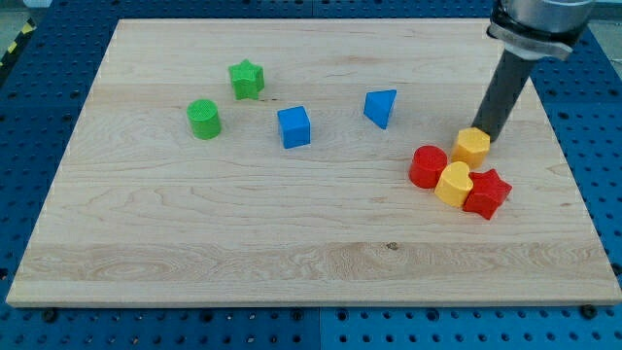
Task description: Push the blue triangle above the blue cube
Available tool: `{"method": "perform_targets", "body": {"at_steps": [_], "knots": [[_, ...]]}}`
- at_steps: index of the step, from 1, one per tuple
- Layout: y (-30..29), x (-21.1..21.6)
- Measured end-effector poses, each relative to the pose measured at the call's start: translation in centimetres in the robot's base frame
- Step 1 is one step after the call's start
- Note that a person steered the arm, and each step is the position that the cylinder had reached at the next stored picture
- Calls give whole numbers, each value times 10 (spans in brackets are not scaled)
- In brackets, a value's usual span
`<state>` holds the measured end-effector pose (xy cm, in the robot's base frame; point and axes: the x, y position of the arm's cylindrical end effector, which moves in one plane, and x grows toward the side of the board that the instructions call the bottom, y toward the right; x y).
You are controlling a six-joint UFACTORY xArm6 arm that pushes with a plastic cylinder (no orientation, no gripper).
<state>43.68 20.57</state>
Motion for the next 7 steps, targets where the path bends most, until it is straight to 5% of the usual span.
{"method": "perform_targets", "body": {"at_steps": [2, 4, 7], "knots": [[-9, 27], [-4, -28], [-113, -39]]}}
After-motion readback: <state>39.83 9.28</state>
